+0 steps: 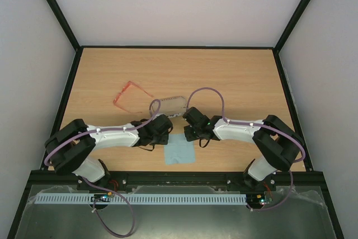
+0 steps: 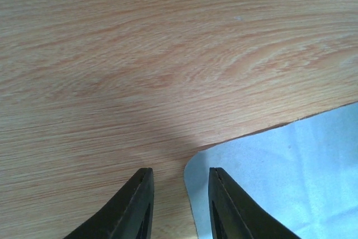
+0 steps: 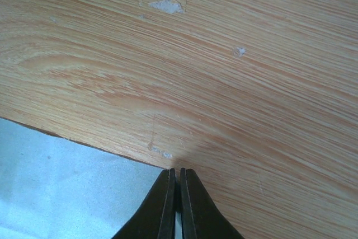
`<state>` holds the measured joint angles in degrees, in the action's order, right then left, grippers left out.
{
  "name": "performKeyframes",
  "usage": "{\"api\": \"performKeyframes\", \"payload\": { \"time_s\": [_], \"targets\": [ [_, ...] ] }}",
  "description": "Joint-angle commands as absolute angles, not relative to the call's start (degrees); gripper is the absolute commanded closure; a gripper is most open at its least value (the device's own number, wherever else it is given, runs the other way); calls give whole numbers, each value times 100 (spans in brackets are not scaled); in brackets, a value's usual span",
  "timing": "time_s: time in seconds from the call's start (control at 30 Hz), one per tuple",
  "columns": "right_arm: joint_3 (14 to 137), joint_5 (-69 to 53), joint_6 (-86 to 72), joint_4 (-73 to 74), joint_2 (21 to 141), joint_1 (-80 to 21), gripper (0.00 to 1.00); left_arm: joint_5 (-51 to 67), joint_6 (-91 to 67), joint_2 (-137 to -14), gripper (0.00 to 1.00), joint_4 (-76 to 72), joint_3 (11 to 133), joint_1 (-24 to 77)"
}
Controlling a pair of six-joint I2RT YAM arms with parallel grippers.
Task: Organize the sunglasses
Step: Fold the glasses cleaning cloth at the center of the board.
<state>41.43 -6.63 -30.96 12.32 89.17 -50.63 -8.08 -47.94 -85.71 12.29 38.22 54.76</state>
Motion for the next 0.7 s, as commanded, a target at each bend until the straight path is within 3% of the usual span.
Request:
{"api": "performKeyframes", "payload": {
  "time_s": [0.0, 0.67],
  "targets": [
    [4025, -554, -3133, 1405, 8847, -5100, 95, -713, -4743, -8837, 73, 1354, 3797, 5546],
    [4077, -562, -3128, 1388, 8863, -5101, 96, -779, -4753, -8977, 98, 1522, 3904, 5643]
  ]
}}
